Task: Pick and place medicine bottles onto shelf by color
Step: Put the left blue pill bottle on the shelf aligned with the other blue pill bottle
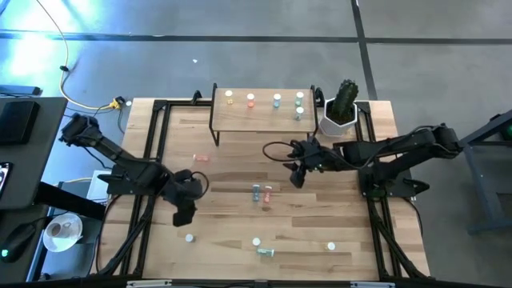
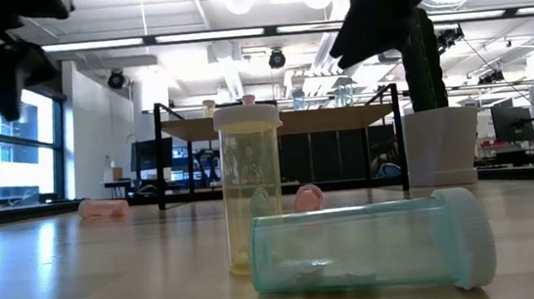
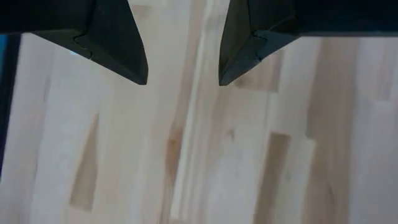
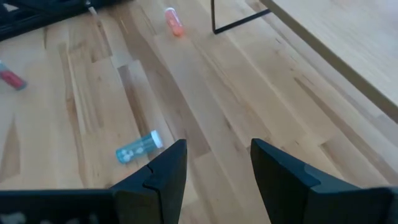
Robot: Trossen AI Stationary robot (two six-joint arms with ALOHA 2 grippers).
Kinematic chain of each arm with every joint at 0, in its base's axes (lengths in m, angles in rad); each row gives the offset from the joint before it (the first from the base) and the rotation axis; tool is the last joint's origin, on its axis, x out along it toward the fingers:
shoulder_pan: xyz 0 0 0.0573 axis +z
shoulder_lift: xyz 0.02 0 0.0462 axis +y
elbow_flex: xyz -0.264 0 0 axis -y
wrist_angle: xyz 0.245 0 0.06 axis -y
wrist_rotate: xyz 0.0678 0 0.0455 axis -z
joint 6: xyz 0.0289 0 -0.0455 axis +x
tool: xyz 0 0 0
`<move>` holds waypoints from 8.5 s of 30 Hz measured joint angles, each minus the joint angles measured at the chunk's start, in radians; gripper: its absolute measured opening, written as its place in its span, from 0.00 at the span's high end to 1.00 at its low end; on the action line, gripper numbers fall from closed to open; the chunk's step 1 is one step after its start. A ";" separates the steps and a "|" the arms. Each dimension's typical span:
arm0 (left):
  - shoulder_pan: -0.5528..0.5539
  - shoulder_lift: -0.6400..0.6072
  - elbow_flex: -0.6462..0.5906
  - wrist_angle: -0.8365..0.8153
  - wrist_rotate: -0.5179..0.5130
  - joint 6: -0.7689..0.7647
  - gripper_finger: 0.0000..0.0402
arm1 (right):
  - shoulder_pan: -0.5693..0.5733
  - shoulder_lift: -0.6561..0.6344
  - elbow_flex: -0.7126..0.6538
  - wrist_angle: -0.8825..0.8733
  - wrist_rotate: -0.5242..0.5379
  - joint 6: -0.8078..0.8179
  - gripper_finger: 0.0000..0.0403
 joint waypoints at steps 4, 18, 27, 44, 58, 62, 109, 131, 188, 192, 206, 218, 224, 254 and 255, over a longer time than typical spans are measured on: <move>-0.059 0.000 0.000 -0.013 0.023 -0.064 0.53 | -0.008 0.000 0.000 0.016 0.000 0.000 0.58; -0.434 0.000 0.000 -0.028 -0.082 -0.467 0.53 | -0.009 -0.001 0.000 0.064 0.000 0.010 0.58; -0.679 0.025 -0.032 0.053 -0.353 -0.691 0.53 | -0.009 -0.001 0.000 0.093 0.000 0.030 0.58; -0.753 0.284 -0.049 0.126 -0.490 -0.584 0.53 | -0.009 -0.001 0.000 0.197 -0.001 0.027 0.58; -0.631 0.356 -0.049 0.315 -0.381 -0.335 0.53 | -0.009 -0.001 0.000 0.197 -0.001 0.000 0.58; -0.582 0.379 -0.049 0.346 -0.314 -0.332 0.53 | -0.009 -0.001 0.000 0.196 -0.011 0.000 0.58; -0.595 0.499 -0.049 0.420 -0.408 -0.509 0.73 | -0.006 -0.001 -0.001 0.204 -0.032 -0.026 0.58; -0.592 0.499 -0.049 0.432 -0.488 -0.497 0.76 | -0.006 -0.001 -0.001 0.210 -0.032 -0.026 0.58; 0.510 0.214 0.097 0.414 -0.057 0.665 0.77 | -0.114 0.319 0.265 0.357 -0.343 -0.348 0.51; 0.541 0.214 0.124 0.405 -0.058 0.673 0.77 | -0.127 0.320 0.275 0.351 -0.347 -0.349 0.51; 0.545 0.214 0.145 0.399 0.023 0.643 0.77 | -0.151 0.333 0.276 0.423 -0.416 -0.396 0.51; 0.546 0.214 0.145 0.346 0.014 0.636 0.77 | -0.170 0.340 0.365 0.295 -0.406 -0.400 0.51; 0.546 0.214 0.145 0.338 0.011 0.646 0.77 | -0.170 0.414 0.445 0.215 -0.418 -0.428 0.51; 0.547 0.214 0.145 0.479 -0.002 0.646 0.77 | -0.150 0.522 0.524 0.149 -0.419 -0.457 0.51; 0.547 0.214 0.145 0.479 -0.009 0.646 0.77 | -0.150 0.522 0.524 0.149 -0.419 -0.457 0.51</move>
